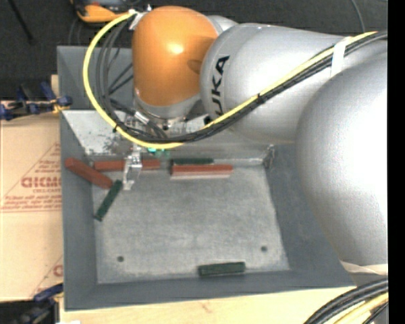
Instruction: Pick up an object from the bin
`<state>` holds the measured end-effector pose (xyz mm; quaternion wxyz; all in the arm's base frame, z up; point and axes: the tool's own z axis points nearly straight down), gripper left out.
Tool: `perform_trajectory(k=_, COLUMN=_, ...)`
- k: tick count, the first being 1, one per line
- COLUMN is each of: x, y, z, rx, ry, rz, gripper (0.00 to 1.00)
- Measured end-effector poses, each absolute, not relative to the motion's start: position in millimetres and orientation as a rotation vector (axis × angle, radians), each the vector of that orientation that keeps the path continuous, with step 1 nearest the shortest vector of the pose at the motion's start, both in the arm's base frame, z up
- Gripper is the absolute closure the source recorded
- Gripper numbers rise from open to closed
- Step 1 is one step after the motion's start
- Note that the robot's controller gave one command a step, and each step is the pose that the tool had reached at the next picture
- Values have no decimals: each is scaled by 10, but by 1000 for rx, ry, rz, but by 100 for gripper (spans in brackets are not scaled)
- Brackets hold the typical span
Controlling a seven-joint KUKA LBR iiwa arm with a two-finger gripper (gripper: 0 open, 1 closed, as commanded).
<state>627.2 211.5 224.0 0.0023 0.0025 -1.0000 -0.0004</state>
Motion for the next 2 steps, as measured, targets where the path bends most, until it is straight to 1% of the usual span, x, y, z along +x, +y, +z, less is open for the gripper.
perform_trajectory(k=1, x=6283, y=2102, z=2288, rx=3, ry=-3143, rz=-3, gripper=0)
perform_trajectory(k=2, x=6288, y=2104, z=2278, rx=10, ry=-3143, rz=-3, gripper=0)
